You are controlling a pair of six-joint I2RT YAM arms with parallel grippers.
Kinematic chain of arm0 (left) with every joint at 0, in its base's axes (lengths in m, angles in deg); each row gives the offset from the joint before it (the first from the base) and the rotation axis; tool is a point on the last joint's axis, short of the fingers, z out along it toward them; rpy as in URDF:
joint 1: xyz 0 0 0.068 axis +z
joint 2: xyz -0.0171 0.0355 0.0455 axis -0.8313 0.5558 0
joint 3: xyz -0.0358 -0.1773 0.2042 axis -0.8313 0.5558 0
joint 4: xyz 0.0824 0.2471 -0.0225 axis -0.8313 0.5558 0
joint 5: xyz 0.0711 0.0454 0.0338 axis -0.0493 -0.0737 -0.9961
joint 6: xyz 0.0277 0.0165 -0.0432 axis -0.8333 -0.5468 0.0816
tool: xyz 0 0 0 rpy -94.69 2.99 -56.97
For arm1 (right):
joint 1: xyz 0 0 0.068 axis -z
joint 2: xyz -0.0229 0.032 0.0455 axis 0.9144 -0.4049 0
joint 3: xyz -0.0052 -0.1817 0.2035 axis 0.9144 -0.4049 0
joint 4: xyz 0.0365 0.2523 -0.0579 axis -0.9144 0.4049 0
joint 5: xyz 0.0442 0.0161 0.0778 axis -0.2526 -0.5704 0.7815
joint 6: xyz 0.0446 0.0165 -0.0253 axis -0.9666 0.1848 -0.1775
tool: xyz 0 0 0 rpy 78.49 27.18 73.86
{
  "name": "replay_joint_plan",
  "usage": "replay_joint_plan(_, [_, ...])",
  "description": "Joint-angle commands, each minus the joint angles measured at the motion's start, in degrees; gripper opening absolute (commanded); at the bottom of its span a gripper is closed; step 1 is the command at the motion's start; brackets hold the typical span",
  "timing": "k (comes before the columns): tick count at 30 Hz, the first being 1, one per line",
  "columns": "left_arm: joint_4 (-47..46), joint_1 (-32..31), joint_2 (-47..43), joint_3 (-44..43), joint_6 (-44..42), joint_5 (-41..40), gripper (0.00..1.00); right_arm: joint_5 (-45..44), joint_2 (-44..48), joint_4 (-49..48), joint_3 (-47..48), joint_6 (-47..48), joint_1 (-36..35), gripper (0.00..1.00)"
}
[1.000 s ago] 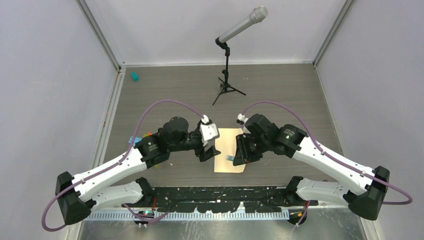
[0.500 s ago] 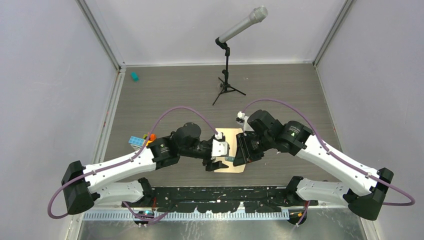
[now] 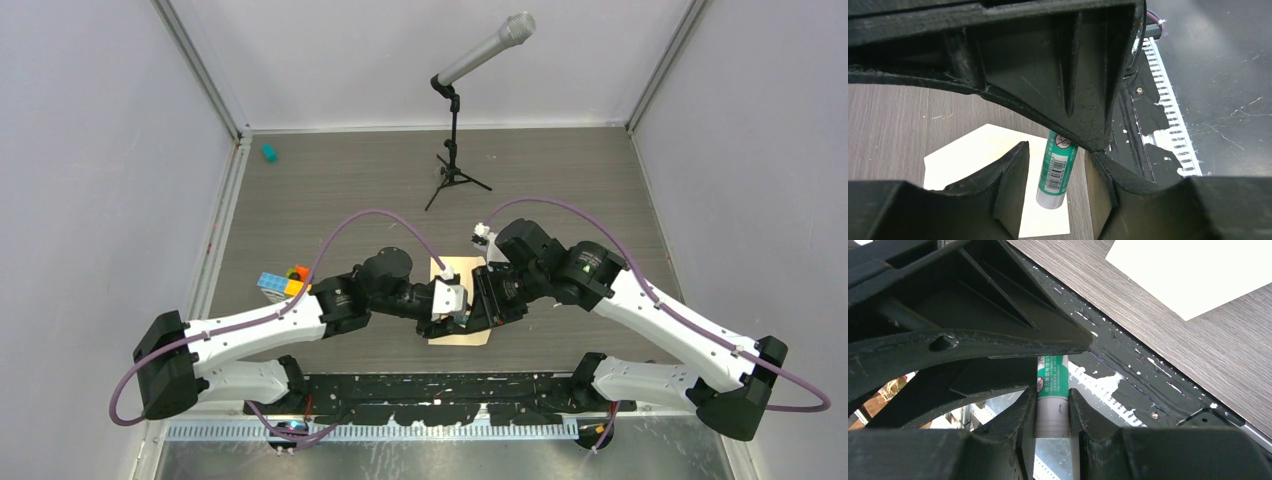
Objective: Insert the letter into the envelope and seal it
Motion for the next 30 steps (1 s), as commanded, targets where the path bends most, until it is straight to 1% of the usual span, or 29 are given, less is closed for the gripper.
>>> replay_joint_plan(1, [-5.82,-0.93,0.34,1.00,1.27,0.92,0.45,1.21,0.66,-1.41,2.40,-0.29,0.09,0.01])
replay_joint_plan(9, [-9.59,-2.16,0.13,2.75,2.38,-0.81,0.42,1.39,0.41,-1.83,2.84,-0.61,0.09,0.01])
replay_joint_plan(12, [-11.56,-2.36,0.25,3.38,3.35,-1.56,0.33,1.23,0.53,-2.16,2.33,-0.89,0.11,0.01])
replay_joint_plan(14, [-11.74,-2.41,0.49,3.35,3.80,-1.77,0.24,1.18,0.70,-2.48,2.12,-1.19,0.12,0.01])
replay_joint_plan(15, [-11.70,-2.35,0.62,3.25,4.08,-2.00,0.18,1.05,0.83,-2.52,2.11,-1.29,0.09,0.04])
replay_joint_plan(16, [-11.49,-2.43,0.83,3.04,4.50,-2.54,0.12,0.67,1.10,-2.62,2.17,-1.47,0.09,0.10])
replay_joint_plan(17, [-11.22,-2.37,1.01,2.71,4.98,-3.60,0.05,-0.21,1.34,-2.63,2.38,-1.55,0.14,0.19])
replay_joint_plan(18, [-10.58,-2.40,1.25,2.32,5.59,-4.63,0.01,-1.25,1.61,-2.49,2.74,-1.56,0.10,0.34])
replay_joint_plan(19, [-10.10,-2.41,1.53,1.92,6.35,-5.83,0.00,-2.36,1.93,-2.21,3.17,-1.46,0.15,0.44])
replay_joint_plan(20, [-9.99,-2.34,1.79,1.68,7.40,-6.89,0.00,-3.92,2.28,-1.79,3.84,-1.43,0.10,0.51])
replay_joint_plan(21, [-10.42,-2.38,2.10,1.69,8.68,-8.10,0.00,-5.62,2.75,-1.45,4.43,-1.43,0.09,0.57])
replay_joint_plan(22, [-11.10,-2.39,2.42,1.79,10.13,-9.28,0.00,-7.31,3.31,-1.33,4.89,-1.43,0.09,0.60])
replay_joint_plan(25, [-13.71,-2.38,2.95,2.52,14.14,-10.86,0.00,-12.86,5.39,-1.36,5.43,-2.25,0.11,0.61])
replay_joint_plan(30, [-16.74,-2.35,3.05,3.57,18.10,-14.73,0.00,-18.23,6.83,-2.03,5.03,-3.38,0.09,0.53])
